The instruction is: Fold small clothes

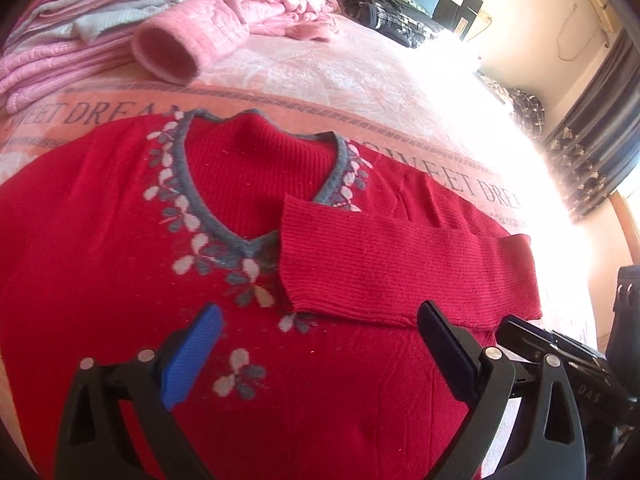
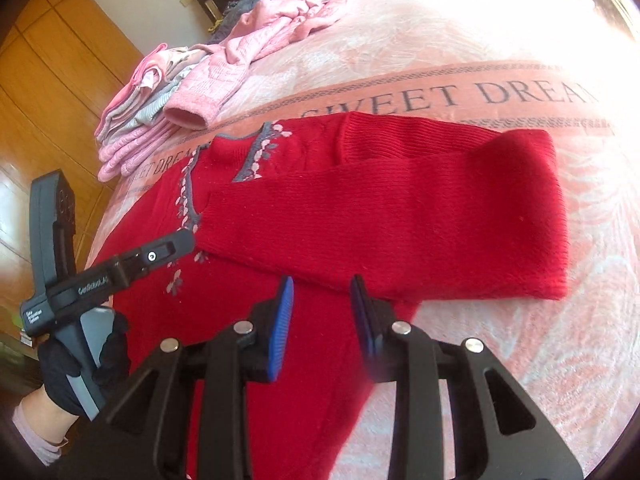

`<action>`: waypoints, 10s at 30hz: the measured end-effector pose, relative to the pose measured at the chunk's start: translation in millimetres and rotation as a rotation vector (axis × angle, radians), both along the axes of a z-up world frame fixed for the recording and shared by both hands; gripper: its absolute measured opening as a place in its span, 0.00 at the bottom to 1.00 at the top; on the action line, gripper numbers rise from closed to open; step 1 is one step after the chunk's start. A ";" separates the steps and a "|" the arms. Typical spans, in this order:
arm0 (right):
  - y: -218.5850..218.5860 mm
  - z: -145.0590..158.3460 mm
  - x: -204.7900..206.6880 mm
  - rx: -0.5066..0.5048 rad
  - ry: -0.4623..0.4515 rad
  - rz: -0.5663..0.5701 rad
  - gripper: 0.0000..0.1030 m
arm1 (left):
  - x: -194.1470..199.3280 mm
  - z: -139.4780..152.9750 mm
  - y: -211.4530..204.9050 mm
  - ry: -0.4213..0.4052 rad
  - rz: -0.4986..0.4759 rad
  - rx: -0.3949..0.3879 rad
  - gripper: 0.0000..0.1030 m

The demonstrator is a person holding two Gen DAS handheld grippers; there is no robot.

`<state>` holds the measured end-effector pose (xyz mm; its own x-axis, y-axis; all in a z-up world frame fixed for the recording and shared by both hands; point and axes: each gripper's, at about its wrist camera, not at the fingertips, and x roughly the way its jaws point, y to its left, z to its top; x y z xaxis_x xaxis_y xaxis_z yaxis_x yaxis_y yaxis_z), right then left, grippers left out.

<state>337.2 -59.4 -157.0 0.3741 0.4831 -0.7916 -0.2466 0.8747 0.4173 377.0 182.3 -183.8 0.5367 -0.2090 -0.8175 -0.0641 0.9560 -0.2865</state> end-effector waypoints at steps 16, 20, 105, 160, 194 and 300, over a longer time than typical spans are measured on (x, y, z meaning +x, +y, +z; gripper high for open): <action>-79.6 -20.1 -22.6 0.038 0.035 -0.088 0.29 | 16.3 -14.0 -13.3 -0.007 0.051 -0.015 0.04; -83.8 -20.5 -23.9 0.039 0.039 -0.098 0.29 | 7.1 0.8 -4.5 -0.064 0.112 -0.011 0.04; 167.4 -20.1 -62.2 -0.093 0.133 0.257 0.58 | -284.5 -43.0 533.9 -0.182 0.929 -0.439 0.48; 69.4 -13.9 -88.9 -0.035 0.062 0.184 0.55 | -44.8 29.7 184.1 -0.270 0.186 -0.027 0.05; 11.2 -23.3 -97.6 0.026 0.077 0.149 0.55 | 1.6 -15.7 -12.9 -0.204 -0.007 -0.037 0.05; 22.5 -36.8 34.9 -0.042 0.084 -0.074 0.14 | -41.1 -26.1 189.2 -0.120 0.102 0.156 0.41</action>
